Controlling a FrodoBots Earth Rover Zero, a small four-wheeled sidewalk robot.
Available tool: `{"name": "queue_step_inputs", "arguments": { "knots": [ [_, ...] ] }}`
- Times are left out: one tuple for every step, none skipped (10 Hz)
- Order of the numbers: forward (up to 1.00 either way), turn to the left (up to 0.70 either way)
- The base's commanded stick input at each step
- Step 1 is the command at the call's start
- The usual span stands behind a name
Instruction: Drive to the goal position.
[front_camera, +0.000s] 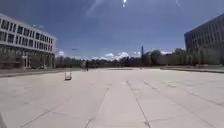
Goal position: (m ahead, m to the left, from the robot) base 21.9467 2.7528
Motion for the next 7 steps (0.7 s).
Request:
{"name": "queue_step_inputs", "arguments": {
  "knots": [
    [0.7,0.0],
    [0.7,0.0],
    [0.7,0.0],
    [0.7,0.0],
    [0.7,0.0],
    [0.7,0.0],
    [0.7,0.0]
  ]
}}
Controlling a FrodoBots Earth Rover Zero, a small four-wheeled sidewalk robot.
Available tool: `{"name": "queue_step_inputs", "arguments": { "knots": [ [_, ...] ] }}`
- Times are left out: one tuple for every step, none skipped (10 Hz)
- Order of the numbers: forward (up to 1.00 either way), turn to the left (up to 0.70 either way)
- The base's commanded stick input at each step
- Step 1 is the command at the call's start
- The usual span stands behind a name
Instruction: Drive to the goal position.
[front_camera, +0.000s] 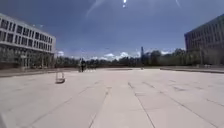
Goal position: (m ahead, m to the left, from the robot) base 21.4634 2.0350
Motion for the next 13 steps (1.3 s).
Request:
{"name": "queue_step_inputs", "arguments": {
  "knots": [
    [0.7,0.0],
    [0.7,0.0],
    [0.7,0.0],
    [0.7,0.0],
    [0.7,0.0],
    [0.7,0.0],
    [0.7,0.0],
    [0.7,0.0],
    [0.69,0.0],
    [0.69,0.0],
    [0.68,0.0],
    [0.67,0.0],
    [0.67,0.0]
  ]
}}
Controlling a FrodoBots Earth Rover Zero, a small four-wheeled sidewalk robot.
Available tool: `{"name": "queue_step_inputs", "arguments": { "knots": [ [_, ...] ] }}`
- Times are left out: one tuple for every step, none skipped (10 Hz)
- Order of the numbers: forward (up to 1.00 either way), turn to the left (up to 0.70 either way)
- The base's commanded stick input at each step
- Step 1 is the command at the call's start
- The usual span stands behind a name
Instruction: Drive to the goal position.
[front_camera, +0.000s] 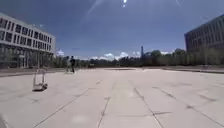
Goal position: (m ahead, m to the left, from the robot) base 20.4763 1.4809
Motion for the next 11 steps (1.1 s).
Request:
{"name": "queue_step_inputs", "arguments": {
  "knots": [
    [0.67,0.0],
    [0.67,0.0],
    [0.66,0.0],
    [0.66,0.0],
    [0.66,0.0],
    [0.66,0.0],
    [0.66,0.0],
    [0.66,0.0],
    [0.66,0.0],
    [0.66,0.0],
    [0.66,0.0]
  ]
}}
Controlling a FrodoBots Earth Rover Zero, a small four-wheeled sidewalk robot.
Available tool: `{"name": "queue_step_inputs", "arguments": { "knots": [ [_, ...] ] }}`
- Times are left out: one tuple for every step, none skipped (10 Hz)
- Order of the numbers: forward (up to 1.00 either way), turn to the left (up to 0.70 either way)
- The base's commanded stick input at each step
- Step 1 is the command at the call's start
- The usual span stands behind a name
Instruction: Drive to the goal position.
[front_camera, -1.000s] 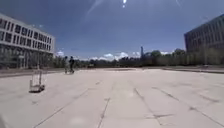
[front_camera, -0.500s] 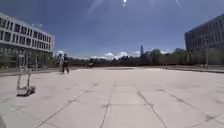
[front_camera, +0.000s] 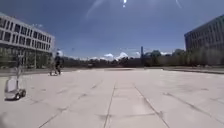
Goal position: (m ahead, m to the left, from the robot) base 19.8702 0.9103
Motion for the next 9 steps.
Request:
{"name": "queue_step_inputs", "arguments": {
  "knots": [
    [0.66,0.0],
    [0.66,0.0],
    [0.66,0.0],
    [0.66,0.0],
    [0.66,0.0],
    [0.66,0.0],
    [0.66,0.0],
    [0.66,0.0],
    [0.66,0.0]
  ]
}}
